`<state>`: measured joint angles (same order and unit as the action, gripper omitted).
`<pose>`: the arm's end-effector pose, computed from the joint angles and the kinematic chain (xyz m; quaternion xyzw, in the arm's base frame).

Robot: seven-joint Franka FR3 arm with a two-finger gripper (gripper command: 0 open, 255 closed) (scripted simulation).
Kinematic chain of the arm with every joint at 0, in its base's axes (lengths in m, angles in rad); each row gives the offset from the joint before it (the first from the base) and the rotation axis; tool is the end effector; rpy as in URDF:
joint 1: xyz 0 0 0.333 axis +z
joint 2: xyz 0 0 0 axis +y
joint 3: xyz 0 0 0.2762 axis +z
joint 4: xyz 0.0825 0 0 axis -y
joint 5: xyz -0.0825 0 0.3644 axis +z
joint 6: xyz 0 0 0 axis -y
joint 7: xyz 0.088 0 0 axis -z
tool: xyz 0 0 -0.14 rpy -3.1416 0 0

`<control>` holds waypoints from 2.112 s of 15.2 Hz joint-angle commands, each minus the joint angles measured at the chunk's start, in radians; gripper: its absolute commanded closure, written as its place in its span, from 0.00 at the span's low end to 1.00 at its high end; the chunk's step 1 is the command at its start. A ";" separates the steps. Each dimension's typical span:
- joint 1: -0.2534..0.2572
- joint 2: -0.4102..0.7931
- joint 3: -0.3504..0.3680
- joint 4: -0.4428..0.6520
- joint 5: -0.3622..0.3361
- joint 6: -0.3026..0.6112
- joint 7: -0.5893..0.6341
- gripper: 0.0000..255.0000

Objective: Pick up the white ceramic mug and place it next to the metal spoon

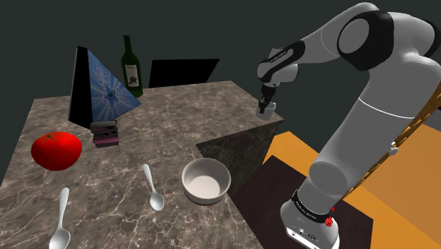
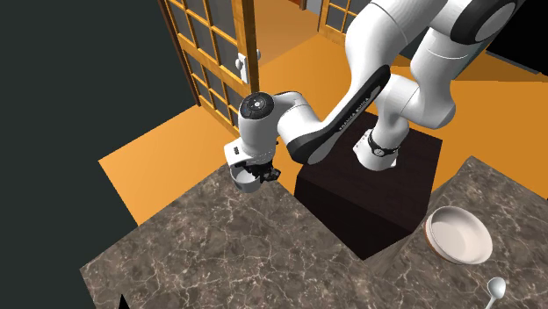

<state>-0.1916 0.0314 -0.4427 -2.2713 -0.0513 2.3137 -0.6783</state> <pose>0.4068 -0.3027 0.2869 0.9989 0.0393 -0.0102 0.0246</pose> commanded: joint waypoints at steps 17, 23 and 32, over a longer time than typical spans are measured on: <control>0.004 -0.086 0.004 0.069 -0.039 -0.148 0.024 1.00; 0.005 -0.121 0.009 0.117 -0.051 -0.229 0.031 1.00; 0.008 -0.158 0.017 0.204 -0.061 -0.350 0.035 1.00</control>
<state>-0.1846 -0.1229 -0.4269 -2.0773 -0.1114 1.9769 -0.6443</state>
